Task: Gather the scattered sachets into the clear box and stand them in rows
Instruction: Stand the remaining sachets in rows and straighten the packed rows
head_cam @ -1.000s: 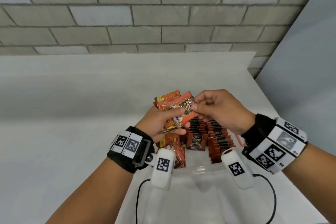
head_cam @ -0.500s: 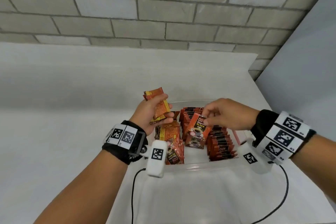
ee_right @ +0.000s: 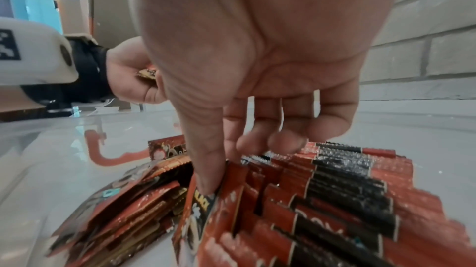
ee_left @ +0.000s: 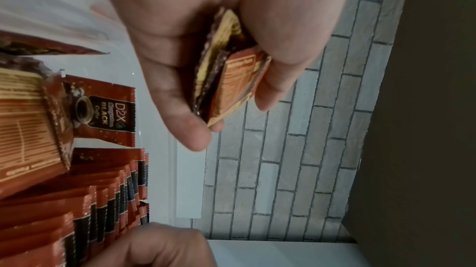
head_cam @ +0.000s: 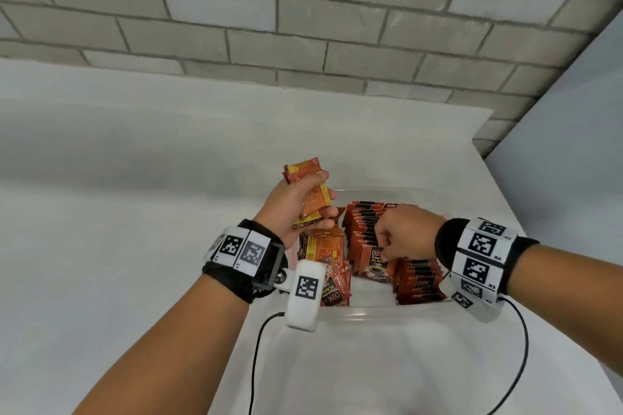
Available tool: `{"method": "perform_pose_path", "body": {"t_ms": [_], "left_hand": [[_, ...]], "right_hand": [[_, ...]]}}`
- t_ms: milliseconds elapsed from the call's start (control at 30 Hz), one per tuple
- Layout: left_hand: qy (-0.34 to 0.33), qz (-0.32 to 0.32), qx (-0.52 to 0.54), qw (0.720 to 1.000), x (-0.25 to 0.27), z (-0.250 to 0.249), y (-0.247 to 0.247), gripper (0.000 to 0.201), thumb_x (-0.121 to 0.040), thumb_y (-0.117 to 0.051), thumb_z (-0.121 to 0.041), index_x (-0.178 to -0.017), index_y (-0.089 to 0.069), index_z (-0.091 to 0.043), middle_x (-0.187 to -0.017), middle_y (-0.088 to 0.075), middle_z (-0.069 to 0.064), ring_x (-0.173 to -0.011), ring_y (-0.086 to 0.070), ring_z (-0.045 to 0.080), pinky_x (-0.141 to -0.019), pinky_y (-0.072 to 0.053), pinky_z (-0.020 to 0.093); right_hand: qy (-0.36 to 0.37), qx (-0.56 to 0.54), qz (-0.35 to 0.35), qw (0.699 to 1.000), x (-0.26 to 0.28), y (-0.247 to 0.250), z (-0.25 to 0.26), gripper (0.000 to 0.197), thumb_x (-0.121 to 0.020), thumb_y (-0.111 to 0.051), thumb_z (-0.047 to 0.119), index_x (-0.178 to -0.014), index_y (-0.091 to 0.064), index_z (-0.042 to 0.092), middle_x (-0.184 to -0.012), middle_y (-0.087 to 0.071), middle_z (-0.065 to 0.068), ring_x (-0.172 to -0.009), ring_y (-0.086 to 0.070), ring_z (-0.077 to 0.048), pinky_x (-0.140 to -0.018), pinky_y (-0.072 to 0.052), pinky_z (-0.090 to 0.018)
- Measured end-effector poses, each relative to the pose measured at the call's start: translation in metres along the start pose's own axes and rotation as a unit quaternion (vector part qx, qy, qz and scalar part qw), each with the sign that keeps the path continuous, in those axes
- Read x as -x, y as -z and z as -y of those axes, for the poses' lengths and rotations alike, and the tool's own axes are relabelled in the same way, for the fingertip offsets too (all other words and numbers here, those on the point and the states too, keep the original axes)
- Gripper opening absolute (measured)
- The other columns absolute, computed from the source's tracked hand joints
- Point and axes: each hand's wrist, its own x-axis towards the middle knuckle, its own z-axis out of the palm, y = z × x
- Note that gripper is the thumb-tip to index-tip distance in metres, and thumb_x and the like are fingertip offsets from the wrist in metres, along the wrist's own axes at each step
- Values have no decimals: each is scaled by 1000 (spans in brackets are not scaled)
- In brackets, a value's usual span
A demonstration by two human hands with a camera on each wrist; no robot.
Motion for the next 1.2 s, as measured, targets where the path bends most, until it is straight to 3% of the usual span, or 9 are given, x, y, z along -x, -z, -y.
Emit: {"method": "perform_pose_path", "body": {"t_ms": [300,667,967,1200], "left_hand": [[6,-1,5,1000,0,5,4,15,-93,-59,-21,-105,-59,-12,-78,-66,10,-59,-62,23,-46,-54,28],[6,-3,9,1000,0,5,6,15,-93,-59,-21,-105,-58,-12,-77,-66,9,-57,-62,22,-47,-54,28],[7,-2,5,1000,0,5,5,12,-94,-58,-21,-103,-59,-12,-78,-66,10,-58,-62,22,-47,-54,28],[9,1,6,1000,3,4,5,11,-94,-57,-21,-102,-58,-12,-78,-66,10,-58,-62,22,-47,-54,27]], "right_hand": [[29,63,-11,998,1,-1,6,15,-87,-65,25,-76,-56,22,-68,-51,12,-67,-50,-9,-53,-33,-18],[48,174,32,983,-4,-5,16,14,-86,-64,24,-79,-53,20,-64,-47,8,-69,-51,-16,-48,-31,-20],[38,138,33,989,-6,-6,11,18,-83,-68,27,-78,-53,20,-70,-51,7,-73,-53,-15,-51,-33,-19],[14,88,16,996,-2,-2,7,27,-76,-75,38,-78,-54,20,-67,-51,8,-60,-45,-7,-52,-34,-21]]}}
